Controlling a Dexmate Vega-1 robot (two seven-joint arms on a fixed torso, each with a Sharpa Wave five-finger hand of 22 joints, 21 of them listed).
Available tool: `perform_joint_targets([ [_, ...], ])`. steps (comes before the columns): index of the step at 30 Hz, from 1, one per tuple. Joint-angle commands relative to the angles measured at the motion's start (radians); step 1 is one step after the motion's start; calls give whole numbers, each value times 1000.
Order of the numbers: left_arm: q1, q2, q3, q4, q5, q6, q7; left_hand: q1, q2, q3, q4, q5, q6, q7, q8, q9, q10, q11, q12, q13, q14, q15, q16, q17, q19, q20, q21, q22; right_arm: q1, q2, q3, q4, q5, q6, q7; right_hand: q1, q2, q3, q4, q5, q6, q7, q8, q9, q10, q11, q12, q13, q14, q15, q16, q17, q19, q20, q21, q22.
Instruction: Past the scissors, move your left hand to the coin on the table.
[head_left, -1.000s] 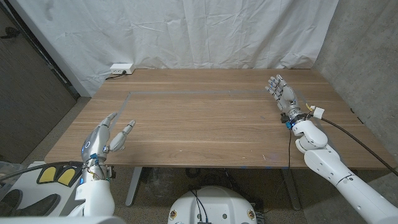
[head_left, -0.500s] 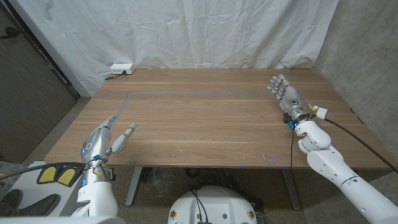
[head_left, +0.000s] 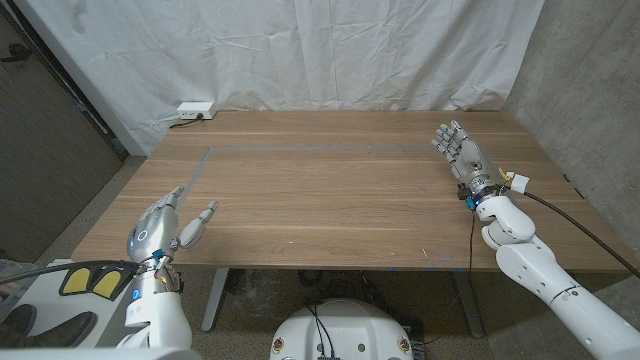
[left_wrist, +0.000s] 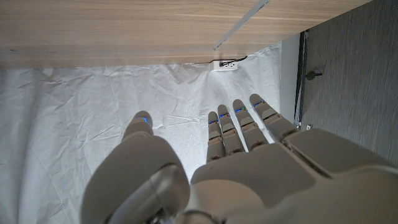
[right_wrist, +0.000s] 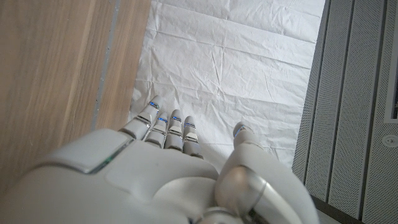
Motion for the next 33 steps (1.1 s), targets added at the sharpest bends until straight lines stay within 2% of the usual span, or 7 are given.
perform_joint_targets([
  [1, -26, 37, 13, -18, 1, 97, -52, 14, 0, 4, -7, 8, -7, 0, -5, 6, -9, -5, -3, 4, -9, -44, -3, 6, -3, -31, -7, 5, -10, -1, 8, 4, 9, 1, 5, -5, -2, -4, 1, 1, 9, -2, -4, 2, 6, -4, -1, 2, 3, 2, -4, 5, 10, -8, -1, 5],
  [15, -83, 113, 56, -29, 21, 229, -114, 21, 1, 4, -9, 11, -15, -4, -10, 6, -17, -7, -7, 5, -16, -46, -6, 6, -10, -28, -10, 5, -11, 5, 11, 18, 15, 3, 5, -6, -2, -4, 1, 2, 9, -1, -5, 2, 7, -4, -2, 2, 2, 2, -5, 5, 12, -7, -6, 5],
  [33, -138, 189, 73, 12, -34, 271, -136, 28, 1, 2, -13, 14, -14, -8, -11, 6, -15, -10, -7, 5, -18, -48, -5, 7, -13, -29, -12, 5, -8, 10, 6, 16, 5, -2, -10, -6, -2, -4, 0, 2, 10, -1, -5, 2, 8, -2, -2, 2, 3, 1, -5, 4, 14, -7, -12, 6],
])
